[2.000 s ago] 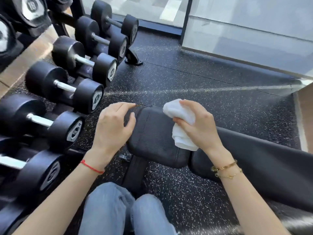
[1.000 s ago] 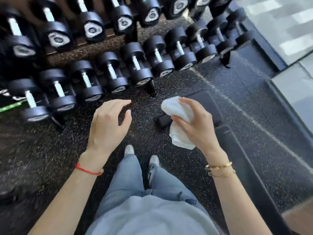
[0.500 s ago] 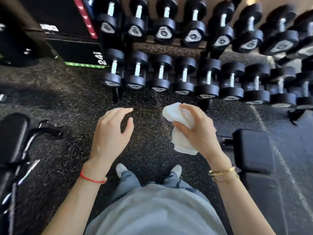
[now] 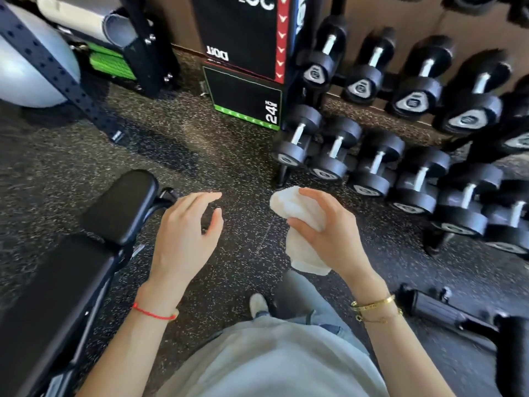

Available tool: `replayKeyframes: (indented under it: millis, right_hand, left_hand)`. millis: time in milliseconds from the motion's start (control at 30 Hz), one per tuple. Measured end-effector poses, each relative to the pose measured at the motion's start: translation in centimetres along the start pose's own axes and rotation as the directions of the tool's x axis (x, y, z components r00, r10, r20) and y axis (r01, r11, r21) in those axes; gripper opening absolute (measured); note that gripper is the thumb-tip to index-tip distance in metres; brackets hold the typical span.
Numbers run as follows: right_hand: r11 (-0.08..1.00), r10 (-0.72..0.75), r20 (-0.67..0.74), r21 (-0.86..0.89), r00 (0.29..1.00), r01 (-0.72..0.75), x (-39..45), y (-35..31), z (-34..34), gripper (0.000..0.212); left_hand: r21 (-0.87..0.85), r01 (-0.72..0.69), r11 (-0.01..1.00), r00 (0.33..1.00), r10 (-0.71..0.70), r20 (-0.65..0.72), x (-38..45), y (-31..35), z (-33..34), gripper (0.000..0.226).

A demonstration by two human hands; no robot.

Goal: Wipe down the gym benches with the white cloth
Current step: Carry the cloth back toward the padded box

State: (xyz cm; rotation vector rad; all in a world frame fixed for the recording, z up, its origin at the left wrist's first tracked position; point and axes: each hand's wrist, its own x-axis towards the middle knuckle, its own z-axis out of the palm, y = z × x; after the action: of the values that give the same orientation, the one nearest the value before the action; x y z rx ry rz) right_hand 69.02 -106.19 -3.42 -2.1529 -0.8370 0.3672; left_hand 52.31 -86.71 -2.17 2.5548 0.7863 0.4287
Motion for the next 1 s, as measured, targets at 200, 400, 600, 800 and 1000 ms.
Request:
replayKeyframes:
  millis: [200, 400, 600, 800, 1000]
  right_hand:
    - [0.999, -0.044, 0.075, -0.023, 0.996, 0.045, 8.2, -2.2, 3.5, 0.053]
    - [0.995, -0.094, 0.103, -0.033, 0.990, 0.098, 19.8, -3.8, 6.6, 0.053]
    - [0.994, -0.107, 0.106, -0.004, 0.989, 0.108, 33.6, -5.5, 7.8, 0.053]
    - [0.989, -0.149, 0.090, 0.006, 0.985, 0.149, 47.3, -8.0, 9.1, 0.051]
    - [0.988, -0.151, 0.070, 0.006, 0.986, 0.151, 57.3, -10.3, 11.5, 0.051]
  left_hand:
    - [0.012, 0.095, 0.995, 0.995, -0.095, -0.027, 5.7, -5.3, -1.1, 0.028]
    - [0.010, 0.152, 0.988, 0.988, -0.152, -0.041, 15.6, -9.6, -1.5, 0.029]
    - [0.014, 0.163, 0.986, 0.985, -0.162, -0.064, 28.3, -13.1, -2.4, 0.029]
    - [0.007, 0.183, 0.983, 0.977, -0.181, -0.112, 40.5, -16.9, -3.6, 0.029]
    - [-0.022, 0.179, 0.984, 0.979, -0.180, -0.095, 50.4, -21.2, -4.0, 0.029]
